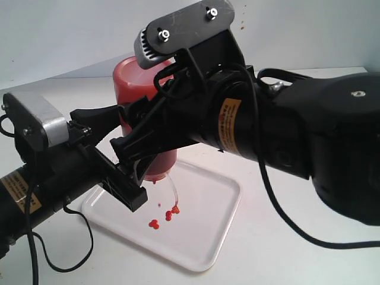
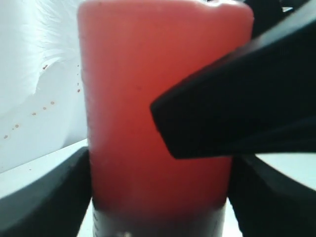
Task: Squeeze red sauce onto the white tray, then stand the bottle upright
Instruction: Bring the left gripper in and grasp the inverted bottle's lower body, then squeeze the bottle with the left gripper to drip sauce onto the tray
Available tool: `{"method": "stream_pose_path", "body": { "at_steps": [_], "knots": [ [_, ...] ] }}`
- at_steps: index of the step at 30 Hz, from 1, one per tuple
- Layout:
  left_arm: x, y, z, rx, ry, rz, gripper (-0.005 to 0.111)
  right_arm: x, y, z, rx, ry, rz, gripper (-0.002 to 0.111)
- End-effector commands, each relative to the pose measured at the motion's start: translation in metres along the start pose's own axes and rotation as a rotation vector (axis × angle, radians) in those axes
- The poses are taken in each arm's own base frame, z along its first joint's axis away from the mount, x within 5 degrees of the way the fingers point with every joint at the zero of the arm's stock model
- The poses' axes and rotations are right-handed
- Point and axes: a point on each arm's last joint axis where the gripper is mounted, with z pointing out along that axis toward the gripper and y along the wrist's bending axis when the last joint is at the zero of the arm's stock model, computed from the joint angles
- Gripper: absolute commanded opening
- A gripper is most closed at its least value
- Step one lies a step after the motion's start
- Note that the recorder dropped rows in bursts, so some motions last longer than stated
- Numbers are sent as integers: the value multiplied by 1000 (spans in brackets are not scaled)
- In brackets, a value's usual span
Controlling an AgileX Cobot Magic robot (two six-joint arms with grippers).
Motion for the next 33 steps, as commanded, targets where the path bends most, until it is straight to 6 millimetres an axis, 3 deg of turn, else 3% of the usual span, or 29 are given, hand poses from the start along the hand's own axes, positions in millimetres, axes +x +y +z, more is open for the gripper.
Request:
{"method": "stream_pose_path", "body": {
  "at_steps": [1, 5, 10, 16, 17, 19, 23, 33],
  "knots": [
    [-1, -5, 1, 48, 0, 22, 28, -7, -2, -3, 11, -28, -13, 0],
    [-1, -5, 1, 49, 0, 27, 11, -7, -2, -3, 11, -28, -13, 0],
    [-1, -5, 1, 49, 0, 31, 13, -7, -2, -3, 11, -28, -13, 0],
    [-1, -5, 1, 50, -5, 31, 39, -7, -2, -3, 11, -28, -13, 0],
    [-2, -5, 1, 50, -7, 31, 56, -7, -2, -3, 11, -28, -13, 0],
    [-2, -5, 1, 46, -9, 28, 77, -7, -2, -3, 11, -28, -13, 0],
    [-4, -4, 1, 45, -32, 25, 105, -7, -2, -3, 11, -28, -13, 0],
    [0, -4, 1, 40, 5, 28, 105, -7, -2, -3, 11, -28, -13, 0]
  ]
}}
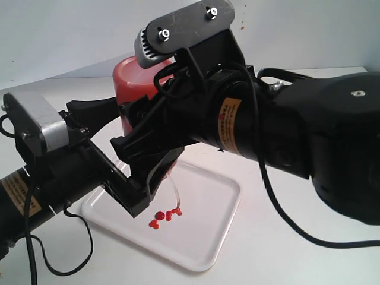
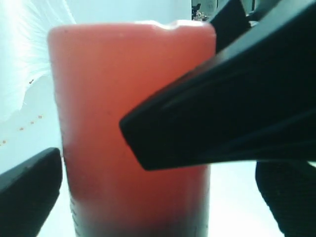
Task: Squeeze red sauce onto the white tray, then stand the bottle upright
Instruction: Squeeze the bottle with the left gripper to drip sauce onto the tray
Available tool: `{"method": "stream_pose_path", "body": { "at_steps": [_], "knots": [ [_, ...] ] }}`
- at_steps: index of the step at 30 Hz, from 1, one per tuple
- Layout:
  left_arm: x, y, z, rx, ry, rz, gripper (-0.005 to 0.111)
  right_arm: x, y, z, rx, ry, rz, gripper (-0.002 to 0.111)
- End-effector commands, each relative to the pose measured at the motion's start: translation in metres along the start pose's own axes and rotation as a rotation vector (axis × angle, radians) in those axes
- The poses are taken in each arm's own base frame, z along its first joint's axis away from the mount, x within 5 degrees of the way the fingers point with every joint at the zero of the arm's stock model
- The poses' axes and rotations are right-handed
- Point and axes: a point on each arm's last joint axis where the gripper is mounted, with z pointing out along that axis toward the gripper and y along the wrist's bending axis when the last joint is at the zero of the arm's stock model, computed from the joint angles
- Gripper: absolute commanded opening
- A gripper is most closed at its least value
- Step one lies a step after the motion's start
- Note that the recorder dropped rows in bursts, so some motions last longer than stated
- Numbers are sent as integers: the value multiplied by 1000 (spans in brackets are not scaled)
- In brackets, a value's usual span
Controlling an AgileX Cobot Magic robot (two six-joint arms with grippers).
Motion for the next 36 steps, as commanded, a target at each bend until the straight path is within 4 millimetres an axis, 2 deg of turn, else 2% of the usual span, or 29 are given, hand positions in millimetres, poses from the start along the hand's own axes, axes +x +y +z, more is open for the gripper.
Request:
{"method": "stream_pose_path", "body": {
  "at_steps": [1, 6, 8, 9, 12, 13, 16, 17, 21, 25, 28, 32, 34, 36],
  "knots": [
    [3, 0, 1, 0, 45, 10, 105, -7, -2, -3, 9, -27, -12, 0],
    [3, 0, 1, -7, 49, 7, 103, -7, -2, -3, 9, -27, -12, 0],
    [3, 0, 1, -7, 49, 7, 93, -7, -2, -3, 9, -27, -12, 0],
    [3, 0, 1, -8, 49, 6, 86, -7, -2, -3, 9, -27, -12, 0],
    [3, 2, 1, -21, 48, -3, 51, -7, -2, -3, 9, -27, -12, 0],
    [3, 2, 1, -21, 48, -3, 36, -7, -2, -3, 9, -27, -12, 0],
    [3, 2, 1, -21, 48, -3, 7, -7, -2, -3, 9, -27, -12, 0],
    [3, 2, 1, -21, 48, -3, 1, -7, -2, -3, 9, -27, -12, 0],
    [3, 2, 1, -21, 48, -3, 6, -7, -2, -3, 9, -27, -12, 0],
    [3, 2, 1, -21, 48, -2, 19, -7, -2, -3, 9, -27, -12, 0],
    [3, 2, 1, -21, 48, -1, 40, -7, -2, -3, 9, -27, -12, 0],
    [4, 2, 1, -22, 53, -1, 77, -7, -2, -3, 9, -27, -12, 0],
    [5, 2, 1, -23, 67, -1, 90, -7, -2, -3, 9, -27, -12, 0],
    [7, 2, 1, -25, 84, -1, 98, -7, -2, -3, 9, -27, -12, 0]
  ]
}}
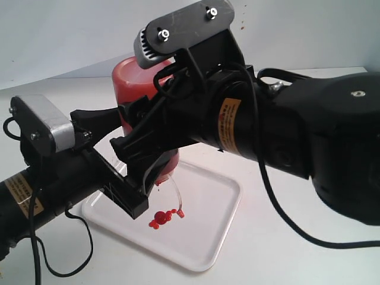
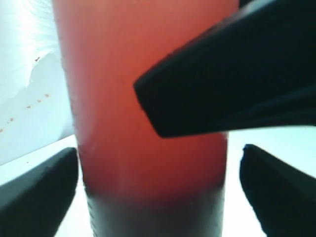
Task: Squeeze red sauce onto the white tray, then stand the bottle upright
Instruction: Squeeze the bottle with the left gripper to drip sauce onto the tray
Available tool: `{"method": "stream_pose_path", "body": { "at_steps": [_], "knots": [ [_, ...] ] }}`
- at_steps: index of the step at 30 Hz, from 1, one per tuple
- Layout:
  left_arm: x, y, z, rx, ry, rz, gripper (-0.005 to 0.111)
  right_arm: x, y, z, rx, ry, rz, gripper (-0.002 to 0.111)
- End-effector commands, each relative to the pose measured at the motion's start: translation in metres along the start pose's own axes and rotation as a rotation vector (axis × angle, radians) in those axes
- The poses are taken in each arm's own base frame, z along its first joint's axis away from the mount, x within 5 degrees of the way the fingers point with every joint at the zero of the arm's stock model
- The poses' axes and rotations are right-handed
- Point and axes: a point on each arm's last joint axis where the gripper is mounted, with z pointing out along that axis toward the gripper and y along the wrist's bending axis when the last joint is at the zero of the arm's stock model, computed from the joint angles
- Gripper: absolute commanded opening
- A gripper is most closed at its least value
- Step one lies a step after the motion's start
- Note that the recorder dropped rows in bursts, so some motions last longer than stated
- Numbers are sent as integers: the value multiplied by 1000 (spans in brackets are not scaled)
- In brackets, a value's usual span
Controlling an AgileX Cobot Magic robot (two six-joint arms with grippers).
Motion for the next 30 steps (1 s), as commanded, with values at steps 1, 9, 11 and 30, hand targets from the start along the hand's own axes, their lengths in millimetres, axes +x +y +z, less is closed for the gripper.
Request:
{"method": "stream_pose_path", "body": {
  "at_steps": [1, 9, 11, 30],
  "knots": [
    [1, 0, 1, -1, 28, 3, 100, -7, -2, -3, 9, -28, -15, 0],
    [5, 1, 1, -15, 62, -9, 100, -8, -4, -3, 25, -35, -33, 0],
    [4, 2, 1, -28, 54, -20, 100, -8, -4, -3, 25, -35, -23, 0],
    [27, 3, 15, -15, 32, -46, 100, -10, -2, -4, 13, -57, -23, 0]
  ]
}}
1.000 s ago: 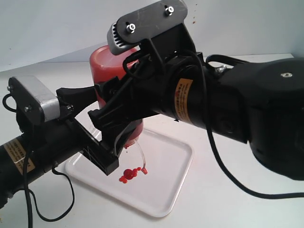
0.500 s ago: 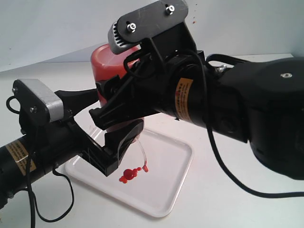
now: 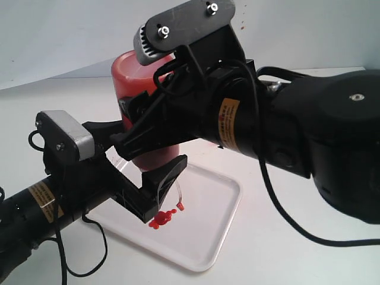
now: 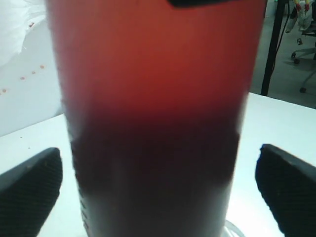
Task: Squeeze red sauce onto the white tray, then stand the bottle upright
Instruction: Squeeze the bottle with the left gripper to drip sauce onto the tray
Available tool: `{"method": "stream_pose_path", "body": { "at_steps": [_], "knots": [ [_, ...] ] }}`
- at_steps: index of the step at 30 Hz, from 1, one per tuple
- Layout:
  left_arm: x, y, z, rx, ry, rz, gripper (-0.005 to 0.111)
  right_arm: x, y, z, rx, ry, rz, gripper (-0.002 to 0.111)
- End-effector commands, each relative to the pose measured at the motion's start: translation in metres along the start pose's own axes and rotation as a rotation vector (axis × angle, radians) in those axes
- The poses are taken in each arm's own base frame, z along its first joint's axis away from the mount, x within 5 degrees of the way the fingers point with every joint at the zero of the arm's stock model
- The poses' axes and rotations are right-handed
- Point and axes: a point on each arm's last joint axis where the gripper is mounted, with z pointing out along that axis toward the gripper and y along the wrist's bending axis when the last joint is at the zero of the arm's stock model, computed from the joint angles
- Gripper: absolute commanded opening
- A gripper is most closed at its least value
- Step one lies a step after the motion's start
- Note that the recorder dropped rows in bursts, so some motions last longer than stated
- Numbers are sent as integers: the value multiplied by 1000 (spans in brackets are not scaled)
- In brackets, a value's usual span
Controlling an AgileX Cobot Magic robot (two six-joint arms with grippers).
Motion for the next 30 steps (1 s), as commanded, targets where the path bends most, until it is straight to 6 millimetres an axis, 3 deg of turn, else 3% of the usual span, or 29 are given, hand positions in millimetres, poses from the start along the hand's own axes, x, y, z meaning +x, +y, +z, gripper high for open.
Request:
{"method": "stream_pose_path", "body": {
  "at_steps": [1, 21, 23, 28, 30],
  "knots": [
    [0, 0, 2, -8, -2, -14, 100, -7, -2, -3, 6, -30, -2, 0],
    [0, 6, 8, -56, 59, -3, 96, -7, -2, -3, 6, -30, 3, 0],
    [1, 6, 9, -58, 79, -3, 85, -8, -2, -3, 6, -32, -4, 0],
    [5, 6, 9, -60, 117, -3, 30, -8, -3, -3, 20, -34, -5, 0],
    [4, 6, 9, -59, 113, 2, 15, -8, -3, -3, 20, -34, -5, 0]
  ]
}}
